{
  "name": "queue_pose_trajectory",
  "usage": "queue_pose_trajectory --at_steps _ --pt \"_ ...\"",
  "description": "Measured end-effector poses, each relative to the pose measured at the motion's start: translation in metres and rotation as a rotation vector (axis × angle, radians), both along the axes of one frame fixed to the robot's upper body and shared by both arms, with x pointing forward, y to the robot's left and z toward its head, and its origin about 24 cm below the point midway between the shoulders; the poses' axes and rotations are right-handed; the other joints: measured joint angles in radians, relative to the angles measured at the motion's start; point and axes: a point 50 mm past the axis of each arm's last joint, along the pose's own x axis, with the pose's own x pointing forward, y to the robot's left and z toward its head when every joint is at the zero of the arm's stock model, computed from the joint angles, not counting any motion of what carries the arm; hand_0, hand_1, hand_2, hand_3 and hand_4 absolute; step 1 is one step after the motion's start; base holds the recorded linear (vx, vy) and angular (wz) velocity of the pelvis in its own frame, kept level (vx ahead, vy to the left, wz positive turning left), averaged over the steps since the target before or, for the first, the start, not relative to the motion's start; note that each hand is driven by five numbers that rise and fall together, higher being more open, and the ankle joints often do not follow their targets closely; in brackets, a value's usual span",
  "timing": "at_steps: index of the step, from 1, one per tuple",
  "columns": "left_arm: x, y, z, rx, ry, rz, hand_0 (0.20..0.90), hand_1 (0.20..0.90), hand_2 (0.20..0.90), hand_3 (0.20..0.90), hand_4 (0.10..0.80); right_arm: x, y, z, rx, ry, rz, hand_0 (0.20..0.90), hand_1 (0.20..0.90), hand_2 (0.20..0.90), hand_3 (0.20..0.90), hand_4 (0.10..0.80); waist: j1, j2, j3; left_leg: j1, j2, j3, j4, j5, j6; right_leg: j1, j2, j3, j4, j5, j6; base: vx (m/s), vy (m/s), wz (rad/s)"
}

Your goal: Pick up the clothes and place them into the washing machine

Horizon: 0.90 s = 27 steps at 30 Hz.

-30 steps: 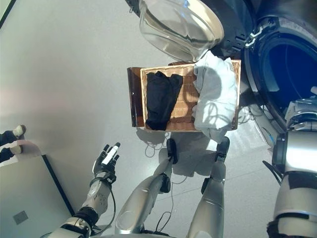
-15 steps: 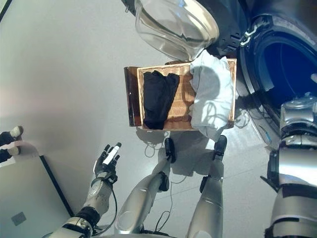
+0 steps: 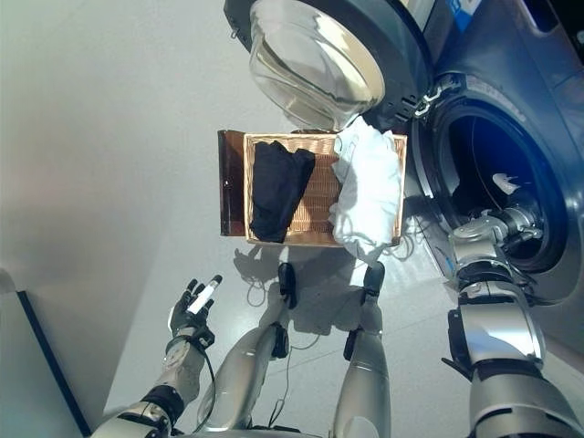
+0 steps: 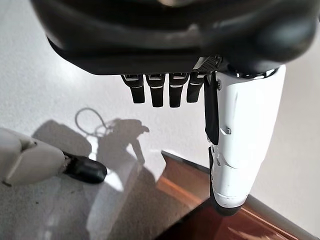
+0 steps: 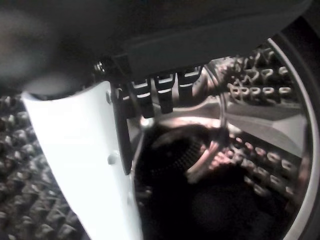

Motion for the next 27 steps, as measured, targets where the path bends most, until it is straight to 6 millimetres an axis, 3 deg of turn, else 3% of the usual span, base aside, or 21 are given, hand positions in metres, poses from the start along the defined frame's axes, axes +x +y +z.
queue_pose_trajectory --at_steps 4,8,10,13,21,27 --pt "0.001 0.006 0.001 0.016 -0.002 0.019 0.900 0.900 0.900 0.900 0.800 0.006 0.017 -0.012 -0.051 0.047 0.081 0.900 0.900 0.900 0.900 0.800 -0.001 -0.014 -0.009 0.001 0.012 0.000 0.000 0.003 -0.001 0.002 0.008 -0.001 0.000 0.001 -0.002 0.000 0.000 0.00" --pt "0.002 0.008 0.002 0.026 0.002 0.017 0.900 0.900 0.900 0.900 0.800 0.017 0.056 -0.036 -0.042 0.069 0.245 0.900 0.900 0.900 0.900 0.800 0.002 -0.057 -0.040 0.002 0.013 -0.002 0.000 0.003 -0.003 0.004 0.012 -0.002 0.004 0.003 -0.003 -0.003 0.000 0.05" --pt "0.002 0.008 0.002 0.031 0.000 0.013 0.900 0.900 0.900 0.900 0.800 0.018 0.066 -0.043 -0.049 0.093 0.291 0.900 0.900 0.900 0.900 0.800 0.005 -0.067 -0.046 0.002 0.013 -0.004 0.000 0.003 -0.003 0.005 0.009 -0.002 0.005 0.003 -0.003 -0.004 0.000 0.06" --pt "0.001 0.010 0.001 0.040 0.012 0.016 0.900 0.900 0.900 0.900 0.800 0.023 0.080 -0.044 -0.085 0.104 0.374 0.900 0.900 0.900 0.900 0.800 0.008 -0.068 -0.047 0.002 0.011 -0.009 0.000 0.003 -0.003 0.008 0.006 -0.002 0.007 0.003 -0.003 -0.007 0.008 0.06" --pt "-0.003 0.017 -0.001 0.059 0.034 0.037 0.900 0.900 0.900 0.900 0.800 0.018 0.096 -0.065 -0.151 0.205 0.477 0.900 0.900 0.900 0.900 0.800 0.004 -0.073 -0.052 0.016 0.011 -0.008 -0.001 0.001 -0.007 0.022 0.008 -0.002 0.003 0.002 -0.003 0.001 0.001 -0.01" --pt "-0.003 0.019 -0.001 0.071 0.035 0.030 0.900 0.900 0.900 0.900 0.800 0.013 0.116 -0.080 -0.157 0.226 0.549 0.900 0.900 0.900 0.900 0.800 0.001 -0.098 -0.069 0.016 0.012 -0.004 0.000 0.003 -0.010 0.022 0.011 0.000 0.000 -0.006 -0.010 0.003 0.000 -0.02"
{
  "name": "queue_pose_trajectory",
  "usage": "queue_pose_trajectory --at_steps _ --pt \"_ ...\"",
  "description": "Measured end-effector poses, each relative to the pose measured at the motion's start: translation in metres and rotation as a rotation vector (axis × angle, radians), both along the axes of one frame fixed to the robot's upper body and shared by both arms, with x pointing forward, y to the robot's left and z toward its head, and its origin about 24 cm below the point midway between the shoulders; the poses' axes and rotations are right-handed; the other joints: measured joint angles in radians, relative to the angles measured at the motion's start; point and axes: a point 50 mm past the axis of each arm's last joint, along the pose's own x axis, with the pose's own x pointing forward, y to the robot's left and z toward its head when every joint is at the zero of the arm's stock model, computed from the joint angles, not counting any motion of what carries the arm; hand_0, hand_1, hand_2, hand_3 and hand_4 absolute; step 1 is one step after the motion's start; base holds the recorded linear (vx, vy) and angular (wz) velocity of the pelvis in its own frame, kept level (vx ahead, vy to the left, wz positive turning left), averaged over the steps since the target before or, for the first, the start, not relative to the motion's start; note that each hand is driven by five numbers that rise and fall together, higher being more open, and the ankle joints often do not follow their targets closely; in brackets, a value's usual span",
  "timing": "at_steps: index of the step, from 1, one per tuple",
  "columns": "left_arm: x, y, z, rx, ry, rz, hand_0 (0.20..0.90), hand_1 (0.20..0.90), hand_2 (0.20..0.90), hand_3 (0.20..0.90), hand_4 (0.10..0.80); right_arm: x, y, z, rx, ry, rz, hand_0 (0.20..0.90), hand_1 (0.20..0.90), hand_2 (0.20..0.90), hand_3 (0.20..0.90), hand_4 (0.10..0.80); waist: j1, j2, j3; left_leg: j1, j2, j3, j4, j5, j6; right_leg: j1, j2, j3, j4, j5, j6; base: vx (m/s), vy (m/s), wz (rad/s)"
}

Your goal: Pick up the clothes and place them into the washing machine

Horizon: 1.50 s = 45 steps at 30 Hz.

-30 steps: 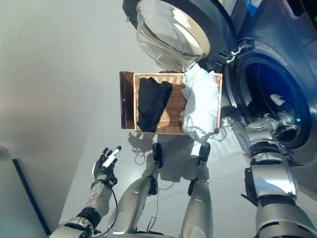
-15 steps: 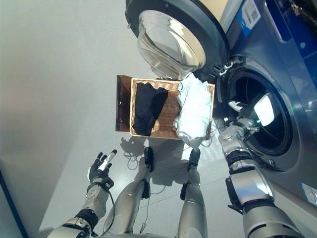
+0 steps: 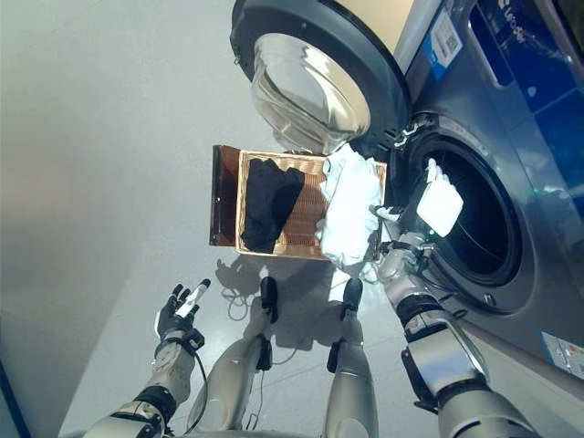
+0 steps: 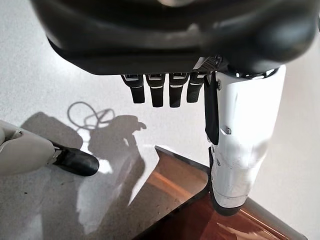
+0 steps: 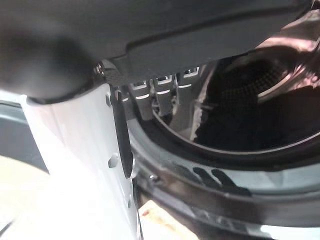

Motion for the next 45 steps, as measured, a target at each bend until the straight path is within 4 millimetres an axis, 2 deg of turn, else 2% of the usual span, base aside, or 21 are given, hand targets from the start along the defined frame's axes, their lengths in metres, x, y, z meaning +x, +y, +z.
queue_pose_trajectory --at_steps 7,15,18,23,29,33,41,45 --pt "-0.001 0.001 0.000 0.024 0.011 -0.008 0.900 0.900 0.900 0.900 0.800 -0.008 0.020 0.003 0.014 -0.072 0.153 0.900 0.900 0.900 0.900 0.800 -0.007 -0.011 -0.006 0.006 0.002 -0.005 0.000 0.000 0.000 0.011 0.003 0.000 -0.001 0.000 0.000 0.000 -0.003 0.01" --pt "-0.011 0.007 -0.008 0.057 0.076 0.003 0.900 0.900 0.900 0.900 0.800 -0.014 0.044 -0.009 -0.163 0.015 0.349 0.900 0.900 0.900 0.900 0.800 -0.026 -0.076 -0.035 0.038 0.004 -0.009 -0.004 -0.005 -0.007 0.051 0.004 -0.009 -0.021 -0.002 0.001 0.004 -0.001 0.02" --pt "-0.011 0.008 -0.008 0.066 0.079 -0.002 0.900 0.900 0.900 0.900 0.800 -0.014 0.058 -0.010 -0.289 0.052 0.452 0.900 0.900 0.900 0.900 0.800 -0.025 -0.096 -0.041 0.037 0.007 -0.010 -0.004 -0.005 -0.009 0.054 0.007 -0.014 -0.028 -0.001 0.001 0.010 0.001 -0.01" --pt "-0.012 0.007 -0.010 0.075 0.089 -0.018 0.900 0.900 0.900 0.900 0.800 -0.010 0.074 -0.014 -0.547 0.149 0.581 0.900 0.900 0.900 0.900 0.800 -0.013 -0.100 -0.039 0.051 0.015 -0.029 -0.004 -0.005 -0.014 0.089 0.018 -0.023 -0.046 -0.001 0.001 0.005 -0.002 0.07" --pt "-0.015 0.008 -0.011 0.075 0.102 -0.016 0.900 0.900 0.900 0.900 0.800 0.012 0.082 0.007 -0.872 0.187 0.609 0.900 0.900 0.900 0.900 0.800 0.003 -0.106 -0.036 0.053 0.019 -0.043 -0.003 -0.007 -0.018 0.100 0.022 -0.032 -0.047 -0.001 0.001 -0.007 -0.001 0.06" --pt "-0.014 0.009 -0.011 0.071 0.096 -0.030 0.900 0.900 0.900 0.900 0.800 0.024 0.097 0.024 -1.036 0.190 0.631 0.900 0.900 0.900 0.900 0.800 0.013 -0.130 -0.025 0.050 0.021 -0.061 -0.004 -0.007 -0.019 0.105 0.023 -0.051 -0.047 -0.001 0.001 -0.015 -0.015 0.11" --pt "-0.013 0.013 -0.010 0.059 0.089 -0.007 0.900 0.900 0.900 0.900 0.800 0.030 0.118 0.031 -1.155 0.191 0.681 0.900 0.900 0.900 0.900 0.800 0.058 -0.141 -0.020 0.032 0.026 -0.095 -0.002 -0.004 -0.018 0.107 0.026 -0.082 -0.047 -0.001 0.001 -0.010 -0.004 0.12" --pt "-0.011 0.014 -0.009 0.060 0.083 -0.002 0.900 0.900 0.900 0.900 0.800 0.031 0.130 0.034 -1.162 0.168 0.701 0.900 0.900 0.900 0.900 0.800 0.065 -0.145 -0.016 0.032 0.033 -0.121 -0.002 -0.004 -0.022 0.122 0.029 -0.106 -0.051 -0.001 0.001 -0.008 0.008 0.16"
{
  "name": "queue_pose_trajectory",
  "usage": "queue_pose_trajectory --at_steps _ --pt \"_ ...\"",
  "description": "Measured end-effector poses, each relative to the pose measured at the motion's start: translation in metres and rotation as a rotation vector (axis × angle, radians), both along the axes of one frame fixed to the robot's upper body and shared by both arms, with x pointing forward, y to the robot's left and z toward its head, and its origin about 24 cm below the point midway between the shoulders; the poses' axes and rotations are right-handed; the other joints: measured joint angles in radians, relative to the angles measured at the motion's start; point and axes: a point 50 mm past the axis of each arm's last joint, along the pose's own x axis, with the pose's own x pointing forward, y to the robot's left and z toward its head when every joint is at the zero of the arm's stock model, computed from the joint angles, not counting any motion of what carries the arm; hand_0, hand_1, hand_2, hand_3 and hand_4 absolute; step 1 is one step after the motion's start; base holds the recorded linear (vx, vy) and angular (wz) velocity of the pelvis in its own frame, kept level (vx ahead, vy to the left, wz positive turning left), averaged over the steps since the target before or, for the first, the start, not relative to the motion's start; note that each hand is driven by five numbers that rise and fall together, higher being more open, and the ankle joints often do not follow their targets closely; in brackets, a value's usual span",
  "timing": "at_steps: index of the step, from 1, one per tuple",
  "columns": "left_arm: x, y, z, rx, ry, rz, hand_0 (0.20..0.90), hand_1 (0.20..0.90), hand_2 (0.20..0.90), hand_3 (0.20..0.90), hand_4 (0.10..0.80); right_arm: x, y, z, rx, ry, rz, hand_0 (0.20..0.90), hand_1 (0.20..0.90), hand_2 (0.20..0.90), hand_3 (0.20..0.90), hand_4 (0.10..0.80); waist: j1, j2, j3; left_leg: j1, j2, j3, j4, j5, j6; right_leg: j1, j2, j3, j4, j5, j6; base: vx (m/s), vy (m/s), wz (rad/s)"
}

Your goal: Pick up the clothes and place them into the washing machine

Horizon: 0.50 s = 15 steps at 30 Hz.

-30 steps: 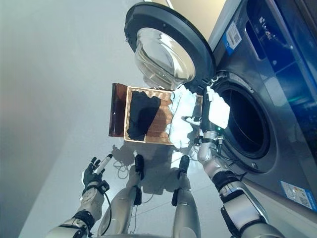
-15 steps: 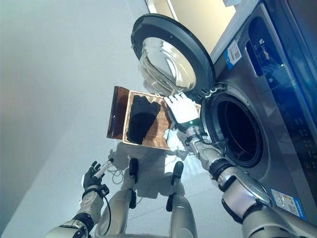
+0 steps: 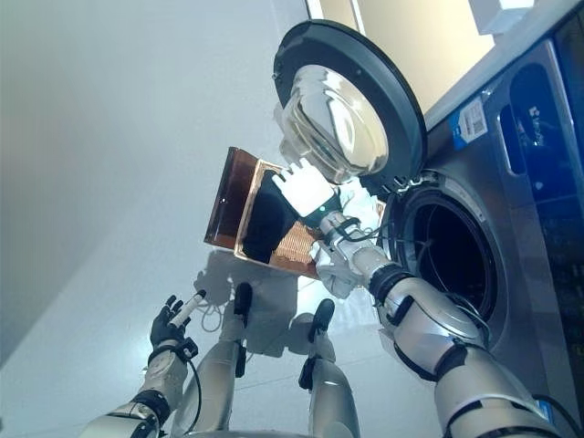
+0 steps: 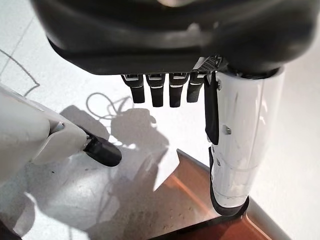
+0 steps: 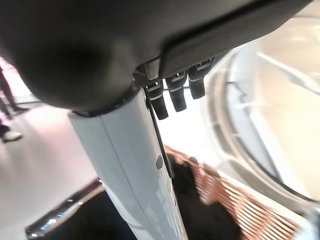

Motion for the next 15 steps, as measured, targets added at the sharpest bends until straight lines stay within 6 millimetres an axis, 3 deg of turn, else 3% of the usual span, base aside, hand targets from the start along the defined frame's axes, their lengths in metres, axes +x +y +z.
queue_pose_trajectory --at_steps 12,15 --pt "0.010 0.000 0.006 -0.009 -0.032 0.009 0.900 0.900 0.900 0.900 0.800 0.002 0.023 0.005 0.021 -0.003 0.028 0.900 0.900 0.900 0.900 0.800 0.024 -0.018 0.025 -0.019 0.001 -0.024 0.003 0.001 -0.012 -0.003 0.003 -0.026 -0.002 -0.004 -0.005 -0.003 0.004 0.05" --pt "0.013 0.001 0.009 -0.017 -0.049 0.019 0.900 0.900 0.900 0.900 0.800 0.005 0.020 0.005 0.006 0.004 0.000 0.900 0.900 0.900 0.900 0.800 0.027 -0.018 0.032 -0.035 0.002 -0.037 0.006 0.003 -0.015 -0.010 0.004 -0.033 -0.002 -0.005 -0.006 -0.011 -0.011 0.10"
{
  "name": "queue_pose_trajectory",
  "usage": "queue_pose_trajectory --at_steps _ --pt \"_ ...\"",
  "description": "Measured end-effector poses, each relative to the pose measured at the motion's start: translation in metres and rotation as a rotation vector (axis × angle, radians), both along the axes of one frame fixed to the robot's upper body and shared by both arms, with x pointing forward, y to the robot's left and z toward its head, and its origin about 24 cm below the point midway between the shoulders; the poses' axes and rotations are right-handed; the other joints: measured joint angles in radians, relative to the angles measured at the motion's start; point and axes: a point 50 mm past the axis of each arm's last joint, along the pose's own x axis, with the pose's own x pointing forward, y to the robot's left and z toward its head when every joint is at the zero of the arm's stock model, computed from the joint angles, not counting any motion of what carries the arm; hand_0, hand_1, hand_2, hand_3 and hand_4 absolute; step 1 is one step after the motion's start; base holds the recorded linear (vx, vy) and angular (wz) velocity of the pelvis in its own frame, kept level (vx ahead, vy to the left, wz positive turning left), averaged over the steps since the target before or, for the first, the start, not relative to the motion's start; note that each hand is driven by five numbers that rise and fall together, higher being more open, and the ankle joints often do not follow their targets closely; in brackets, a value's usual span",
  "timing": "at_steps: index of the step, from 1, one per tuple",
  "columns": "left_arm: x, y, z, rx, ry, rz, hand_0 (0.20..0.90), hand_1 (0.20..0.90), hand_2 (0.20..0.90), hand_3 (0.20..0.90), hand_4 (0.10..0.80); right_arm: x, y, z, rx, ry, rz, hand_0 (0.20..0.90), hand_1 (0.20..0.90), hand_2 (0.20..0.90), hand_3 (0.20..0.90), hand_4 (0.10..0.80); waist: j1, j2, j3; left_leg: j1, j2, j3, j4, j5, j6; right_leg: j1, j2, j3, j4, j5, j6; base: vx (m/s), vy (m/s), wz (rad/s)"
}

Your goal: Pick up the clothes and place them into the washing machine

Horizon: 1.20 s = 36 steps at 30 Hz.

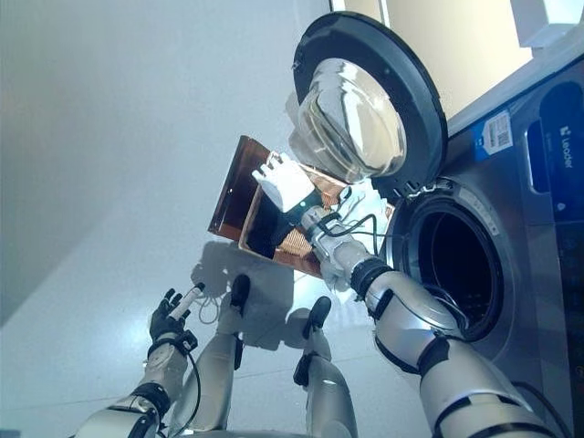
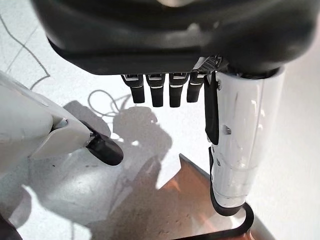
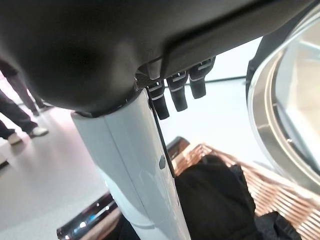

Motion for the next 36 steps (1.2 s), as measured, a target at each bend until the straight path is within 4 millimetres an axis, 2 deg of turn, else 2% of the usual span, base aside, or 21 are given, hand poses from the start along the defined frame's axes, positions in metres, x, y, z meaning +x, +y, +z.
queue_pose_trajectory --at_steps 6,14,23,28,31,36 --pt "0.015 0.000 0.015 -0.035 -0.106 0.027 0.900 0.900 0.900 0.900 0.800 0.006 -0.015 0.003 -0.029 -0.013 -0.074 0.900 0.900 0.900 0.900 0.800 0.025 0.016 0.046 -0.034 0.000 -0.039 0.001 0.012 -0.011 -0.013 0.001 -0.027 0.000 -0.007 -0.007 -0.016 -0.004 0.17" --pt "0.031 -0.002 0.035 -0.057 -0.232 0.034 0.900 0.900 0.900 0.900 0.800 0.009 -0.028 0.004 -0.026 -0.019 -0.119 0.900 0.900 0.900 0.900 0.800 0.044 0.042 0.092 -0.060 -0.001 -0.047 0.001 0.022 -0.005 -0.033 0.001 -0.035 0.000 -0.007 -0.007 -0.005 0.000 0.02" --pt "0.043 -0.008 0.049 -0.065 -0.312 0.013 0.900 0.900 0.900 0.900 0.800 0.010 -0.030 0.011 -0.014 -0.059 -0.118 0.900 0.900 0.900 0.900 0.800 0.043 0.047 0.107 -0.071 0.000 -0.046 -0.002 0.026 -0.010 -0.046 0.001 -0.044 0.000 -0.007 -0.008 -0.002 -0.001 0.00" --pt "0.048 -0.013 0.056 -0.078 -0.348 -0.012 0.900 0.900 0.900 0.900 0.800 0.014 -0.031 0.022 -0.012 -0.103 -0.126 0.900 0.900 0.900 0.900 0.800 0.040 0.050 0.114 -0.108 -0.002 -0.058 -0.002 0.030 -0.021 -0.076 0.000 -0.048 0.000 -0.025 -0.014 -0.015 -0.020 0.06" --pt "0.053 -0.014 0.065 -0.087 -0.393 -0.017 0.900 0.900 0.900 0.900 0.800 0.019 -0.033 0.037 -0.014 -0.141 -0.134 0.900 0.900 0.900 0.900 0.800 0.043 0.058 0.144 -0.125 0.001 -0.074 -0.003 0.043 -0.026 -0.083 0.006 -0.051 0.000 -0.028 -0.017 -0.010 -0.021 0.12" --pt "0.053 -0.014 0.065 -0.091 -0.397 -0.013 0.900 0.900 0.900 0.900 0.800 0.024 -0.036 0.052 -0.019 -0.183 -0.146 0.900 0.900 0.900 0.900 0.800 0.045 0.063 0.149 -0.166 0.000 -0.085 -0.003 0.053 -0.027 -0.118 0.008 -0.054 0.000 -0.028 -0.017 -0.025 -0.017 0.06"
